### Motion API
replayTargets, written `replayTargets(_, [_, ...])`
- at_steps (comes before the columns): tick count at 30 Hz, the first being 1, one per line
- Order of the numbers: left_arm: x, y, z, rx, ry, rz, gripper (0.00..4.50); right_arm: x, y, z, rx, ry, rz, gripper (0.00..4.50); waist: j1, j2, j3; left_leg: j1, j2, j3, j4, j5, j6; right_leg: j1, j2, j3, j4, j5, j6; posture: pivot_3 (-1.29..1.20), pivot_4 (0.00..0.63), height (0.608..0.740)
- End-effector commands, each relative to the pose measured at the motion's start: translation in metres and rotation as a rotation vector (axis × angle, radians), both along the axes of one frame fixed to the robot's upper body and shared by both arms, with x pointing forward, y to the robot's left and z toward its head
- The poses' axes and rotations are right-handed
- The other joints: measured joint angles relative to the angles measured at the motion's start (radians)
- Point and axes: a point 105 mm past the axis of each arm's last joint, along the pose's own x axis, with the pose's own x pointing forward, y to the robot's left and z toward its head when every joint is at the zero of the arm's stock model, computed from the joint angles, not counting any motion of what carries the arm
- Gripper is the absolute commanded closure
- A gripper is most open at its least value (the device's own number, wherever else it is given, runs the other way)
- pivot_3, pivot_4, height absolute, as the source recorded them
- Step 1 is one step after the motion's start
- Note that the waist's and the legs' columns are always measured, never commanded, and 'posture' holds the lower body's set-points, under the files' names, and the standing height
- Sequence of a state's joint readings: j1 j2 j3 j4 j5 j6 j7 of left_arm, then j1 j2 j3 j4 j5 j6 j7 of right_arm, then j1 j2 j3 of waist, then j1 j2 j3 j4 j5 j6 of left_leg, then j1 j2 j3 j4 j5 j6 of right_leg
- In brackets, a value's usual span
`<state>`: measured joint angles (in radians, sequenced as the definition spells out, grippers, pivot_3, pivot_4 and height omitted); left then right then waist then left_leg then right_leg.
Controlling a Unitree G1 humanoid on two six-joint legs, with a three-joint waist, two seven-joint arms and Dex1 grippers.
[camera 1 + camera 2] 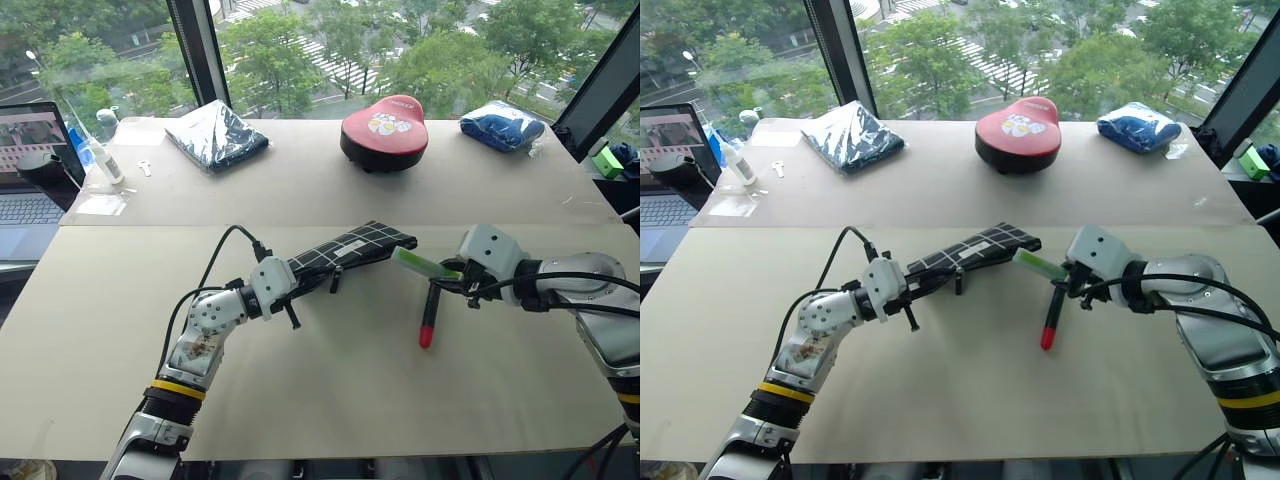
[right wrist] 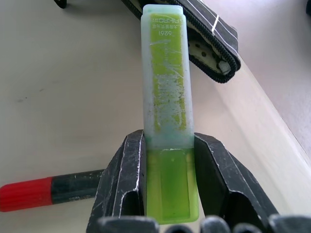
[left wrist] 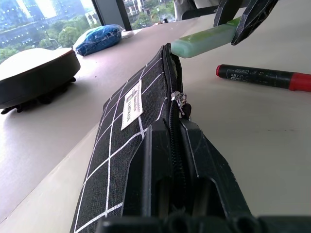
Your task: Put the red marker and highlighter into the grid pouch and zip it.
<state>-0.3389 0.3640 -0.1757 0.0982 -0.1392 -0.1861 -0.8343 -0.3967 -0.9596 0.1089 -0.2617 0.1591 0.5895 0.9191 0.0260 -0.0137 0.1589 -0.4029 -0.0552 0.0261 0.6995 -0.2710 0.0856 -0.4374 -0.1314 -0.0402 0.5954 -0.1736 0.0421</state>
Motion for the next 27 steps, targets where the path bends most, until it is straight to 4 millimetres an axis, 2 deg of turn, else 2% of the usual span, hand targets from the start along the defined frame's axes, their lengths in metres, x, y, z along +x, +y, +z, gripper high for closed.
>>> replayTargets(1, [-0.001, -0.004, 0.009, -0.017, -0.051, -0.019, 4.50, 0.008, 0.008, 0.014, -0.021, -0.068, 0.028, 3.49, -0.001, 0.000, 0.000, 0.000, 0.000, 0.000, 0.000, 0.000, 0.000, 0.000, 0.000, 0.000, 0.000, 0.000, 0.000, 0.00, 0.150, 0.740])
replayTargets(12, [-0.002, -0.006, 0.011, -0.018, -0.057, -0.029, 4.50, 0.022, 0.030, 0.009, -0.091, -0.095, 0.105, 3.49, -0.005, 0.000, 0.000, -0.002, -0.001, 0.000, 0.000, 0.000, 0.000, -0.001, 0.000, 0.000, 0.000, 0.000, 0.000, 0.00, 0.150, 0.740])
replayTargets(18, [0.000, -0.007, 0.013, -0.016, -0.060, -0.042, 4.50, 0.023, 0.067, 0.008, -0.287, -0.260, 0.335, 3.49, -0.013, 0.000, 0.000, -0.001, -0.001, 0.000, 0.000, 0.000, -0.001, -0.002, 0.001, -0.001, 0.000, 0.001, 0.000, 0.00, 0.150, 0.740])
replayTargets(27, [0.001, -0.005, 0.014, -0.020, -0.061, -0.039, 4.50, 0.029, 0.109, 0.021, -0.332, -0.542, 0.501, 3.49, -0.013, 0.000, 0.000, -0.001, -0.002, 0.001, 0.001, 0.001, -0.001, -0.002, 0.001, -0.001, 0.001, 0.001, 0.001, 0.00, 0.150, 0.740])
